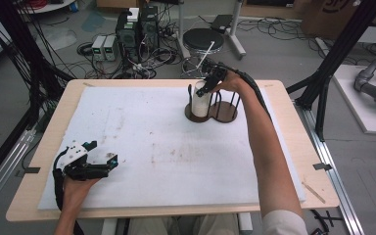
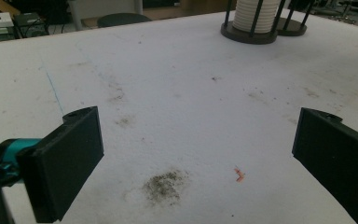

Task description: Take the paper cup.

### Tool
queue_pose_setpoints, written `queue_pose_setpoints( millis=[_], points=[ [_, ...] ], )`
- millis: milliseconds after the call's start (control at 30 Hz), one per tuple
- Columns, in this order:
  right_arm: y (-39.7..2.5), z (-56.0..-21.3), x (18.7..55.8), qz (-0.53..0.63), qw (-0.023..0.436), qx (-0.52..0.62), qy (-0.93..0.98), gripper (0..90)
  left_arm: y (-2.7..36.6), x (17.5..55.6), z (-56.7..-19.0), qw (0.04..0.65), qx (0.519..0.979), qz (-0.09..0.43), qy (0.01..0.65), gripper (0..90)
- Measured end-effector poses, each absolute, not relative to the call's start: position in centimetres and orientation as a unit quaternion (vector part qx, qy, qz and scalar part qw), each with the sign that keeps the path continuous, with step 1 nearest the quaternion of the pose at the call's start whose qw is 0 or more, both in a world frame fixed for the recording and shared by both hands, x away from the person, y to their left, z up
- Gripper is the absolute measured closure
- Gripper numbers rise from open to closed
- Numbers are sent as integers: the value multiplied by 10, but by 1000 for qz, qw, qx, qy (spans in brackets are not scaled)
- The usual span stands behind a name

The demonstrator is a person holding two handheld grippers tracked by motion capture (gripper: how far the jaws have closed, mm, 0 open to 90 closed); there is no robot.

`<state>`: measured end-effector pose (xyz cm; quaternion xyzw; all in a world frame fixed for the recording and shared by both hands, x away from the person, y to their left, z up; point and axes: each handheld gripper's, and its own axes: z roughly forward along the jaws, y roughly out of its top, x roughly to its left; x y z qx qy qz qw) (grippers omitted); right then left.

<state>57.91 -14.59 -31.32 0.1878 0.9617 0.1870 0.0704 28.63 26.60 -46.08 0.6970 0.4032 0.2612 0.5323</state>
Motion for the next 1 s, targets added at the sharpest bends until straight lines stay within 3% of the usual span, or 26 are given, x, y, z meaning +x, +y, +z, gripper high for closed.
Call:
queue_pose_setpoints(
  millis=[1000],
  points=[
    [-159, -281, 571, 243, 82, 209, 944, 371, 265, 287, -461, 529, 699, 263, 402, 18]
  ],
)
